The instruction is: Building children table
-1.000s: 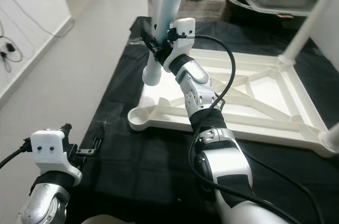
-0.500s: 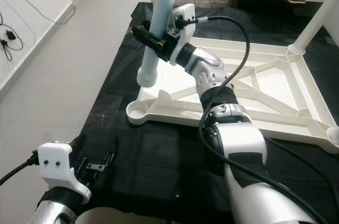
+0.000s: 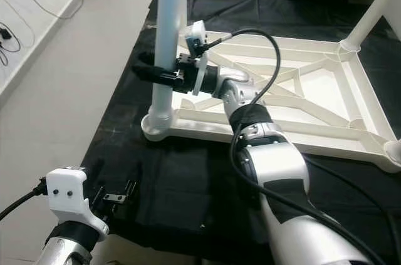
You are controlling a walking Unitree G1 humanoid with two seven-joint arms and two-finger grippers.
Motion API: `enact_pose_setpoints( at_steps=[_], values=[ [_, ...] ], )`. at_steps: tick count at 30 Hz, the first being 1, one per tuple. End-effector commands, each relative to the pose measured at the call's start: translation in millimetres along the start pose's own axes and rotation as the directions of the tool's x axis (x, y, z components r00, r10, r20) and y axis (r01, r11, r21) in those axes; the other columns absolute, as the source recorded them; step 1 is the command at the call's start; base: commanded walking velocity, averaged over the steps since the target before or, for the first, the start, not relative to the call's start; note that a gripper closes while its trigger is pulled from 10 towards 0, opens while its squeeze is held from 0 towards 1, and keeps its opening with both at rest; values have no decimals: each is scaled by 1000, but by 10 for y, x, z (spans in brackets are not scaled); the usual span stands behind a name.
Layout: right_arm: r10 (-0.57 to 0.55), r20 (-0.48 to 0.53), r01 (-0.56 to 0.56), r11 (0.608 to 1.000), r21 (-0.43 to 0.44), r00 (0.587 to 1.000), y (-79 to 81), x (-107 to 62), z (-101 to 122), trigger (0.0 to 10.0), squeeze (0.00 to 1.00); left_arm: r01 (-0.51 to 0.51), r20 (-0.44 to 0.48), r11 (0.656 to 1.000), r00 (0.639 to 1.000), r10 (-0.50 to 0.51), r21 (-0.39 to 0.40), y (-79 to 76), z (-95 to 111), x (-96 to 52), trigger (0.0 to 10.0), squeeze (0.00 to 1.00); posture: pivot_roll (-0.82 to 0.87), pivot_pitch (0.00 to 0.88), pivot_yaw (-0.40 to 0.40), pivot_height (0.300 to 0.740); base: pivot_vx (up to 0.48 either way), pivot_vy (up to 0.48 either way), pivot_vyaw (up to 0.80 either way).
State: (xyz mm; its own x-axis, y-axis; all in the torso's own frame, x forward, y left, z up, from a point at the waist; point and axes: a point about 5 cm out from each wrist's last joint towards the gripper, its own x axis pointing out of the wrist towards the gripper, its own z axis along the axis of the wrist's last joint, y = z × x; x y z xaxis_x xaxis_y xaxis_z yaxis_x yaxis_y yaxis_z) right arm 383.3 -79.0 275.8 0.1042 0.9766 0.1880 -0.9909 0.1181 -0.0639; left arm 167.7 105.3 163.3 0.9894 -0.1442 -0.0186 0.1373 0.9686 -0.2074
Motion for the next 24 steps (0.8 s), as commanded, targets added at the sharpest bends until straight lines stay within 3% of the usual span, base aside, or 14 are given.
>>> enact_pose_setpoints(
  at_steps=[1, 24],
  values=[
    [27, 15, -26, 1000, -16, 1000, 13, 65, 47, 10000, 0, 22, -22, 999, 1000, -23, -23, -82, -23, -42, 10000, 0, 148, 259, -48, 740, 0, 0, 0],
    [161, 5, -161, 987, -12, 987, 155, 287, -129, 10000, 0, 4, -14, 1000, 1000, -4, -14, -45, -15, -16, 10000, 0, 145, 257, -52, 740, 0, 0, 0]
  ],
)
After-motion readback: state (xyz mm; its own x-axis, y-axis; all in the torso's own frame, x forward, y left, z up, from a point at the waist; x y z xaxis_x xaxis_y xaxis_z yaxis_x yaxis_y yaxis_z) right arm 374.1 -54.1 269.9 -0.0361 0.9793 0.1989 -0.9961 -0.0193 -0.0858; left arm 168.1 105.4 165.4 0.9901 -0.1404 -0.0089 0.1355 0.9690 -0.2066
